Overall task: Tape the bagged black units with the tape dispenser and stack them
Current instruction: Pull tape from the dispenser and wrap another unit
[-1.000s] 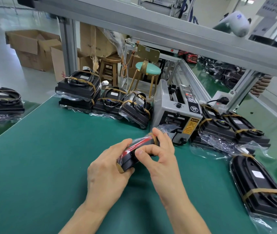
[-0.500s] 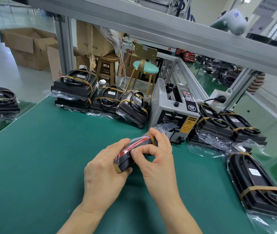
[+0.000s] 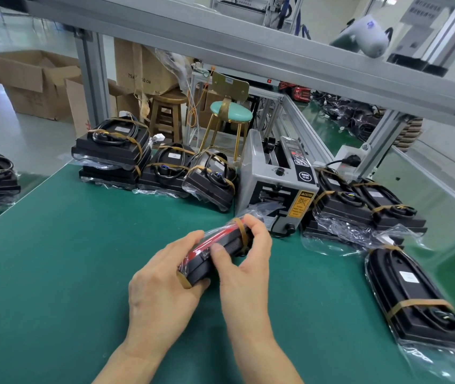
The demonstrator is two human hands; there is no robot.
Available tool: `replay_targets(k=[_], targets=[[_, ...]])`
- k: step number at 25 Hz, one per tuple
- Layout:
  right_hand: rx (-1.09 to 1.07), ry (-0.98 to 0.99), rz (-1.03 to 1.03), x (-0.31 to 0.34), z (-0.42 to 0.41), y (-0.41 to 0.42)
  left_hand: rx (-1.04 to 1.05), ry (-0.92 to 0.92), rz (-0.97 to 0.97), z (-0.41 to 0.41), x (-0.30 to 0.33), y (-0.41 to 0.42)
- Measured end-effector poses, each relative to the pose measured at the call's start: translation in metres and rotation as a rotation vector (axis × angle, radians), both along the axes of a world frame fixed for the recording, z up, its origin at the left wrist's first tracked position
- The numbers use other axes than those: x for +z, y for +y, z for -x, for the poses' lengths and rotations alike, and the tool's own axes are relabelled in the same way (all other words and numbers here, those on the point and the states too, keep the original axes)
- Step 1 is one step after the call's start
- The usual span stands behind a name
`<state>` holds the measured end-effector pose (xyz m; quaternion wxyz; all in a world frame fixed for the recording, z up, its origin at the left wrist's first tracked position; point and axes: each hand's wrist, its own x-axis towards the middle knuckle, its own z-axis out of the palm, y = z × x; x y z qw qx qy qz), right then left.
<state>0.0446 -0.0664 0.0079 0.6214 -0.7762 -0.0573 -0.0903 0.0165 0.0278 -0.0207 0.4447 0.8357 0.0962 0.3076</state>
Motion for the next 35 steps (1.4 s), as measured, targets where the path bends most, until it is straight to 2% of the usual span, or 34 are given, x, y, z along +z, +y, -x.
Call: replay_targets(k=[3,5,8,13,16,20,22,25,27,30,32,35], targets=[[0.061,-0.034,0.141,0.0,0.005,0.001,0.011,0.007,0.047,-0.001,0.001,0.001],[0.007,-0.038,0.202,0.002,-0.005,-0.012,-0.038,0.041,0.068,0.0,0.002,0.005],[-0.093,-0.043,0.221,0.006,-0.031,-0.054,-0.186,0.111,0.207,0.003,0.002,0.036],[0.384,0.022,0.183,0.01,-0.062,-0.086,-0.451,0.27,0.259,0.002,0.009,0.086],[0.403,-0.042,0.117,0.007,-0.074,-0.083,-0.439,0.269,0.132,-0.001,0.02,0.091],[0.449,-0.012,0.106,0.01,-0.076,-0.072,-0.277,0.104,-0.578,-0.009,0.038,0.054],[0.434,0.033,0.092,0.016,-0.078,-0.064,-0.357,0.061,-0.692,-0.013,0.045,0.029],[0.357,0.203,0.104,0.018,-0.088,-0.05,-0.418,0.096,-0.759,-0.019,0.05,0.023],[0.357,0.435,0.097,0.016,-0.093,-0.041,-0.453,0.179,-0.77,-0.022,0.052,0.031],[0.414,0.771,-0.144,0.004,-0.097,-0.033,-0.538,0.24,-0.694,-0.029,0.052,0.031],[0.328,0.789,-0.212,0.002,-0.098,-0.036,-0.518,0.252,-0.588,-0.032,0.052,0.028],[-0.095,0.513,-0.248,-0.004,-0.105,-0.056,-0.354,0.243,-0.546,-0.031,0.046,0.027]])
